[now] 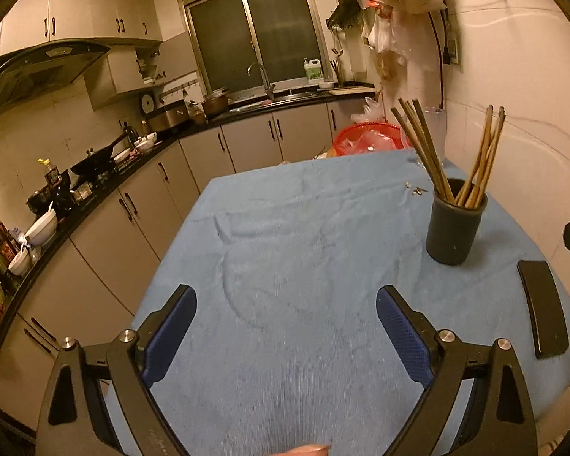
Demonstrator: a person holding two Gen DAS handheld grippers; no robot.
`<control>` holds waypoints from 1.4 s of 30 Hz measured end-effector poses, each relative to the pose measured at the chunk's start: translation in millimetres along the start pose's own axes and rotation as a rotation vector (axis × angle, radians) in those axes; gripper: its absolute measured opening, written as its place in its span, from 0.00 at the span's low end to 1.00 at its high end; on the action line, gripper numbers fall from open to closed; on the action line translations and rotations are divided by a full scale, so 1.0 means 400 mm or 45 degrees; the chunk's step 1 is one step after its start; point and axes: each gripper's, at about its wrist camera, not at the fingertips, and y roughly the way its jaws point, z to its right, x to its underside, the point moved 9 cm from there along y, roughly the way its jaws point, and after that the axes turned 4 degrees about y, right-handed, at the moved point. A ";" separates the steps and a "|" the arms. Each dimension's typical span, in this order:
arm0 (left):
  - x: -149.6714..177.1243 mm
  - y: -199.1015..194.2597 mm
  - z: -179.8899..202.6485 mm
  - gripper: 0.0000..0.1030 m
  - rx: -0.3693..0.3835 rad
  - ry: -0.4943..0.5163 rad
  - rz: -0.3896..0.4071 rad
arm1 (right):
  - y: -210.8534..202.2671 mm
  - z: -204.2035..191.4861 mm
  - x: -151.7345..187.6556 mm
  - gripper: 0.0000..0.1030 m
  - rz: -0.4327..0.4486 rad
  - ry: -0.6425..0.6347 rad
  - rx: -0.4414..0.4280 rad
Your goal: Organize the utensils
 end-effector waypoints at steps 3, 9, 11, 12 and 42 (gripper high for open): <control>0.015 -0.019 -0.004 0.93 -0.043 0.022 0.022 | -0.006 -0.007 0.007 0.79 -0.012 -0.018 0.009; 0.025 -0.031 0.002 0.93 -0.044 0.044 0.032 | -0.017 -0.009 0.014 0.79 -0.021 -0.028 0.014; 0.024 -0.031 0.002 0.93 -0.037 0.047 0.036 | -0.014 -0.010 0.013 0.79 -0.021 -0.027 0.013; 0.022 -0.031 0.003 0.93 -0.027 0.045 0.036 | -0.013 -0.010 0.013 0.79 -0.021 -0.028 0.014; 0.049 0.045 0.018 0.93 0.050 0.036 -0.054 | 0.078 -0.052 0.046 0.79 -0.130 -0.080 0.019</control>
